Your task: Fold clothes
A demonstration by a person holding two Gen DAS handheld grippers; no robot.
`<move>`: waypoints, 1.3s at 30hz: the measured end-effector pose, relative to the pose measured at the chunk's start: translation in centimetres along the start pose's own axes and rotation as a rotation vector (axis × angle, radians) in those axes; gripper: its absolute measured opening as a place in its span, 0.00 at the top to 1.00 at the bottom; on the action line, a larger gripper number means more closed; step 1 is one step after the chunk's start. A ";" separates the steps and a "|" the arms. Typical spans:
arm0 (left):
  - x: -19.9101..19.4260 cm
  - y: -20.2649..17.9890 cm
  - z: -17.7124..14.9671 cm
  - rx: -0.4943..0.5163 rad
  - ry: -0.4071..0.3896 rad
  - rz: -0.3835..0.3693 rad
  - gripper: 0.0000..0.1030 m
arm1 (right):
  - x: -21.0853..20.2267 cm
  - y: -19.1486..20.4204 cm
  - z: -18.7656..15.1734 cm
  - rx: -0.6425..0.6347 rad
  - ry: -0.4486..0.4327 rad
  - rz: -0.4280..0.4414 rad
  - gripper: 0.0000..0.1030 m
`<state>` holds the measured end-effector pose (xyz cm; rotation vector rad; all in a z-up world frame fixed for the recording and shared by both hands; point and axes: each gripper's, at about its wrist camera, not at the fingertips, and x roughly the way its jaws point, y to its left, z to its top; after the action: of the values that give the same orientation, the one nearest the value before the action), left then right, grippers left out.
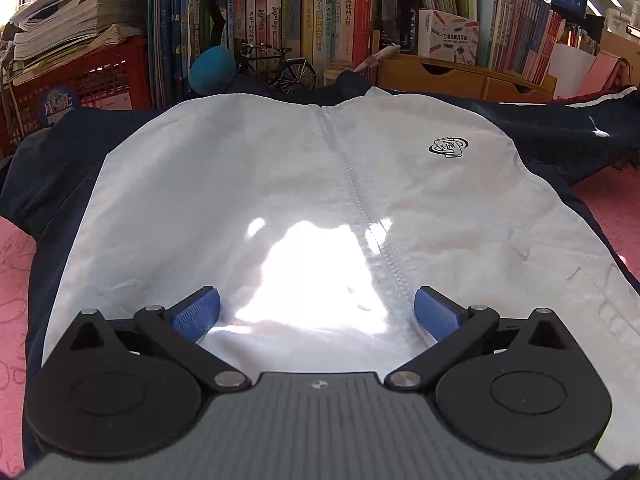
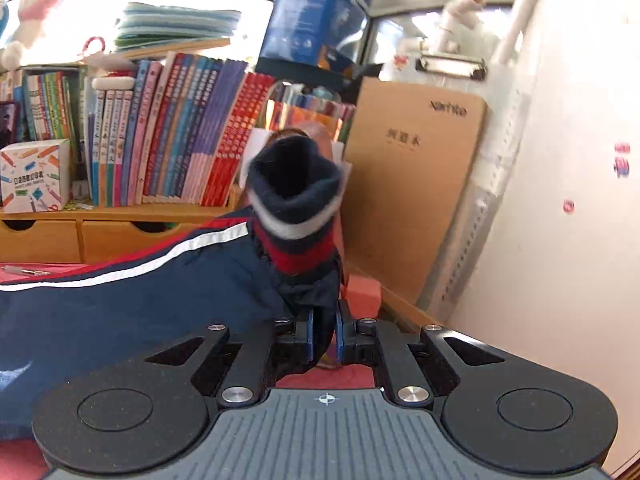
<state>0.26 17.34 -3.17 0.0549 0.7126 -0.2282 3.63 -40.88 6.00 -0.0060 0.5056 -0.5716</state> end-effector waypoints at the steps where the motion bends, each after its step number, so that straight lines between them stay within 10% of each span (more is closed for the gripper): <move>1: 0.0 0.0 0.0 0.003 0.000 -0.003 0.00 | 0.8 -0.6 -0.9 0.024 0.026 0.005 0.89; 9: -0.2 0.1 0.2 0.003 -0.001 -0.005 0.00 | 5.0 -1.4 -6.6 0.050 0.197 -0.027 0.83; 13: -0.3 0.1 0.3 0.003 -0.002 -0.005 0.00 | 2.4 -0.9 -7.0 0.051 0.168 0.018 0.32; 19: -0.4 0.1 0.3 0.001 -0.003 -0.003 0.00 | -2.9 4.2 -6.1 0.002 0.131 0.345 0.00; 25: -0.5 0.0 0.3 -0.001 -0.004 -0.001 0.00 | -7.2 12.7 -8.5 -0.063 0.257 0.677 0.00; 34: -0.6 0.1 0.4 -0.003 -0.005 0.001 0.00 | -7.8 25.8 -6.4 -0.247 0.174 0.768 0.01; 39: -0.7 0.1 0.3 -0.004 -0.006 0.000 0.00 | -6.8 33.6 -5.0 -0.341 0.160 0.846 0.26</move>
<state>-0.02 17.48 -2.48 0.0501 0.7069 -0.2266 13.73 -8.32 -0.10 -0.0679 0.6960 0.3481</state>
